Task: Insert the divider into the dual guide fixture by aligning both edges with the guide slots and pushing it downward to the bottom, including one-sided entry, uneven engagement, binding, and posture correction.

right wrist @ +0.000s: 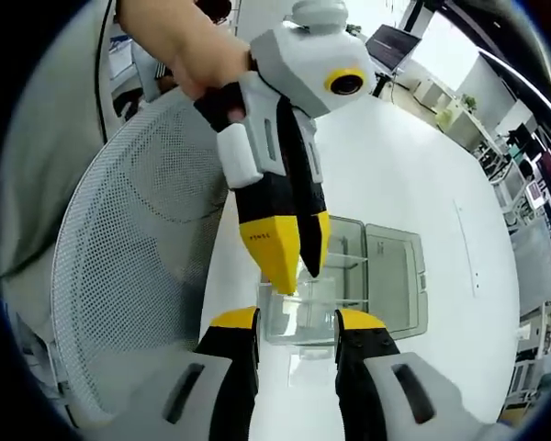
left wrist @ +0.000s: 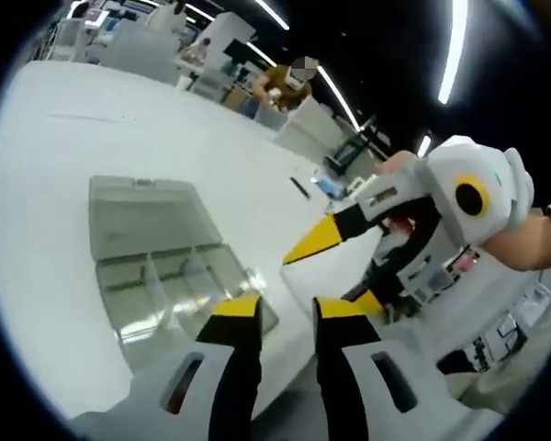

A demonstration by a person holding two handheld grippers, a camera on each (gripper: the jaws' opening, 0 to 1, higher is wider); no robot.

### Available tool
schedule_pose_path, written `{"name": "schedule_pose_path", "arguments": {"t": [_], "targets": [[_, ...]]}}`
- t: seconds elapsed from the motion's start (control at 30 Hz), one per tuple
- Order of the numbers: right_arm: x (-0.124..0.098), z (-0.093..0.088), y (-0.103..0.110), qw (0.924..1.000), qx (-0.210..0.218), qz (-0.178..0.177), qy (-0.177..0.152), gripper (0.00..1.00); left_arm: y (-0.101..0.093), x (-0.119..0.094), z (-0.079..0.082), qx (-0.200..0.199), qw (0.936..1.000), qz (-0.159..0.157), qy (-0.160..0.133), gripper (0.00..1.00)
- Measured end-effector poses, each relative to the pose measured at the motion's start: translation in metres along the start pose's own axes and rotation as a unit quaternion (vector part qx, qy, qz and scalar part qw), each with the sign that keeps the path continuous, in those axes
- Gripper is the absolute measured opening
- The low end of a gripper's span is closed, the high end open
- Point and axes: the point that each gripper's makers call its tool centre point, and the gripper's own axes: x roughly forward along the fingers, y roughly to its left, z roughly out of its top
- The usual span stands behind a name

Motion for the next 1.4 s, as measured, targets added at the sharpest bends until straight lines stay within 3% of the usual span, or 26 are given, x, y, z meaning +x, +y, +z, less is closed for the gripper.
{"name": "schedule_pose_path", "arguments": {"t": [0.9, 1.4], "targets": [[-0.004, 0.01, -0.003, 0.9998, -0.008, -0.018, -0.006, 0.27, -0.009, 0.002, 0.002, -0.095, 0.995, -0.029, -0.011, 0.02], [-0.003, 0.015, -0.006, 0.9995, -0.015, -0.028, -0.004, 0.28, -0.005, -0.002, 0.004, -0.169, 0.9849, -0.034, -0.02, 0.0]]}}
